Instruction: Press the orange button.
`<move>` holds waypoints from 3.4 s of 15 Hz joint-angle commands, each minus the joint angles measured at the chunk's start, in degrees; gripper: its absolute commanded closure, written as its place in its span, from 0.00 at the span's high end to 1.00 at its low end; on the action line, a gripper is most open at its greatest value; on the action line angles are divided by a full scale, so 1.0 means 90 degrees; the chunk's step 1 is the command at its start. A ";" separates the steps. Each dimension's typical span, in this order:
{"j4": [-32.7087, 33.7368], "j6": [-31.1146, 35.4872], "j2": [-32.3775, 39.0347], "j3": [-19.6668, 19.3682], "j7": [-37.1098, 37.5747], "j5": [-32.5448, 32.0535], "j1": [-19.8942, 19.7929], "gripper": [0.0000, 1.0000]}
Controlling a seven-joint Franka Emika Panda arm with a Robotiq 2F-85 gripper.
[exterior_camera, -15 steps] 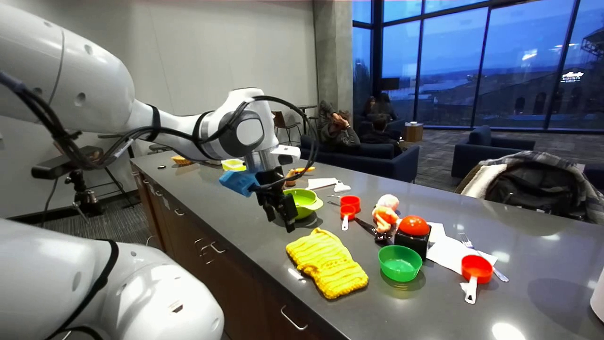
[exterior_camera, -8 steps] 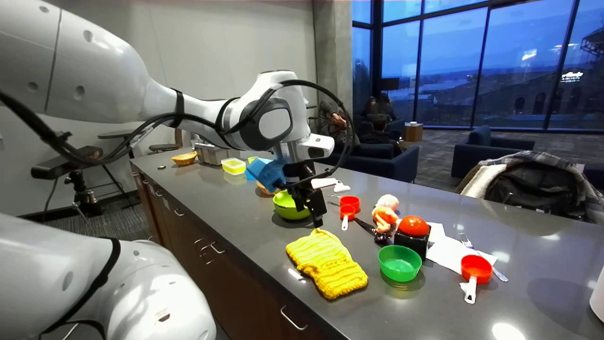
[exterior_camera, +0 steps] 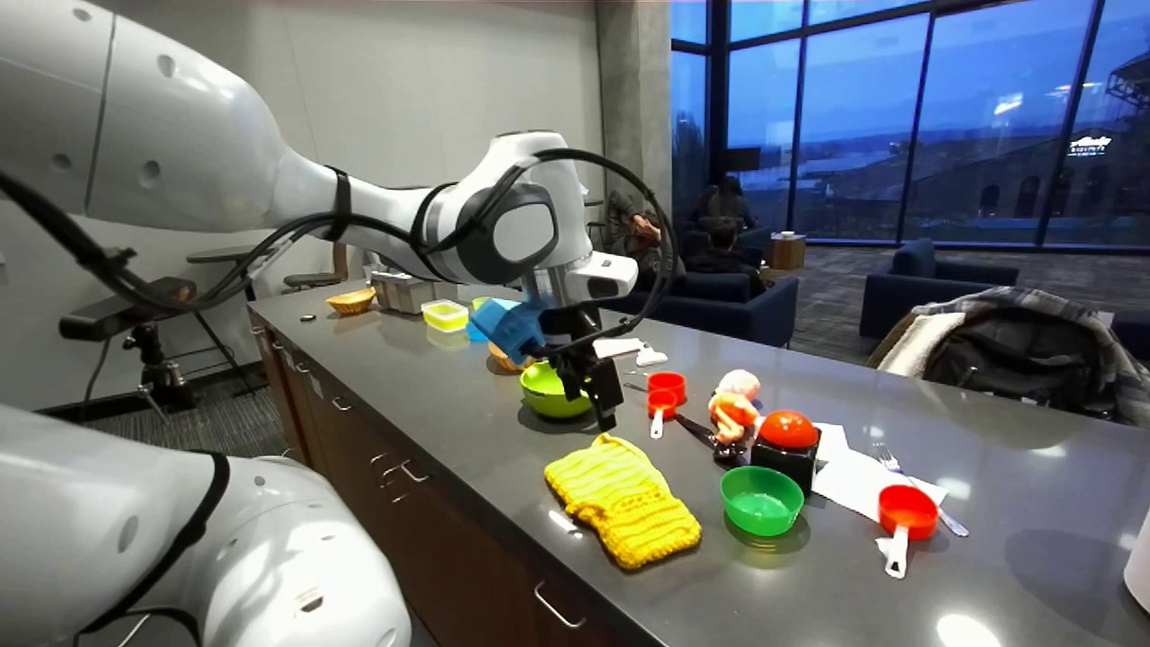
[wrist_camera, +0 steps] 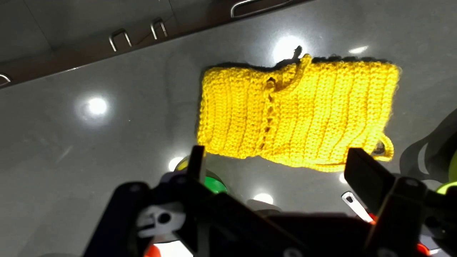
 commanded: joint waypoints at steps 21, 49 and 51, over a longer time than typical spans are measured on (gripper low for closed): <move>0.2567 0.0421 0.3521 -0.0554 -0.0850 0.0002 0.0057 1.00; 0.5691 -0.0465 0.6427 -0.0959 -0.1285 -0.0372 -0.0024 1.00; 0.6169 -0.0663 0.6724 -0.0959 -0.1399 -0.0298 -0.0034 1.00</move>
